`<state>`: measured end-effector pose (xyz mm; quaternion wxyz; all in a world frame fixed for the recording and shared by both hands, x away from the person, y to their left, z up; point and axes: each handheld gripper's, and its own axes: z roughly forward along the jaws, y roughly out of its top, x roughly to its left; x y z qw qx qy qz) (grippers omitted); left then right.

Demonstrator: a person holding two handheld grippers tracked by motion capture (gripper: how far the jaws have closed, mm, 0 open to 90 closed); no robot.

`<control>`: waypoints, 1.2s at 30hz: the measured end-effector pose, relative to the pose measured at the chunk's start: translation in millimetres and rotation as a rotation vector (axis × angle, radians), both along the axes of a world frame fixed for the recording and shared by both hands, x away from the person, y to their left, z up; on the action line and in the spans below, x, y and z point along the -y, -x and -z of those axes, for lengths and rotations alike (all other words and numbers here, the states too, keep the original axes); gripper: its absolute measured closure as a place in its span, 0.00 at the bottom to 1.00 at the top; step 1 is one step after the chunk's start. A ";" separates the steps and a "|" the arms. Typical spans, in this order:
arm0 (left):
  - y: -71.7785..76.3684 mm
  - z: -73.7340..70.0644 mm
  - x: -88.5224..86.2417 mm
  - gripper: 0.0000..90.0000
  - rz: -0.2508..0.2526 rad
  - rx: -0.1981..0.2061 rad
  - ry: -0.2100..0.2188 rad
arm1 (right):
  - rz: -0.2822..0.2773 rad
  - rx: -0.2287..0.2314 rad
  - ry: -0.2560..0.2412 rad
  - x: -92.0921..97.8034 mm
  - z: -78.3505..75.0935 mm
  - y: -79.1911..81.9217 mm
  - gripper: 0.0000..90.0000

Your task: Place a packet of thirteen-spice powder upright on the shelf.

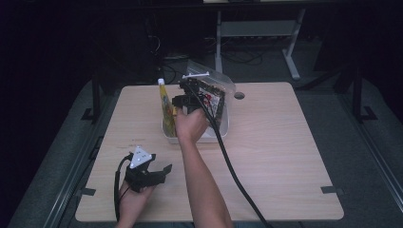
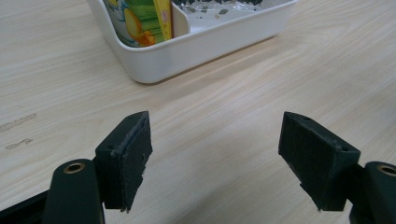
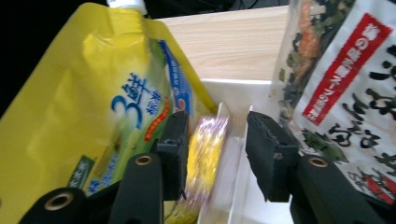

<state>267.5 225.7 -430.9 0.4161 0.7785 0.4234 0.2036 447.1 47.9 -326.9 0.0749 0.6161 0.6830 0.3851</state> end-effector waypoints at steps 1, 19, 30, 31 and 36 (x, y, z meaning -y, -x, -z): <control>0.0 -0.1 0.0 0.28 0.000 0.001 0.001 | -0.003 0.003 -0.003 0.0 -0.4 0.6 0.63; 3.2 -1.2 -4.4 0.27 -0.017 0.000 0.001 | -0.094 0.029 -0.053 6.3 -5.9 13.0 0.55; 2.3 0.2 -4.7 0.27 -0.015 -0.003 0.003 | -0.138 0.044 -0.089 19.5 -10.1 21.3 0.53; 2.2 0.3 -4.7 0.27 -0.014 -0.004 0.002 | -0.139 0.042 -0.093 20.8 -9.5 22.0 0.52; 2.2 0.6 -4.8 0.26 -0.011 -0.010 0.001 | -0.159 0.042 -0.103 26.5 -7.0 26.7 0.51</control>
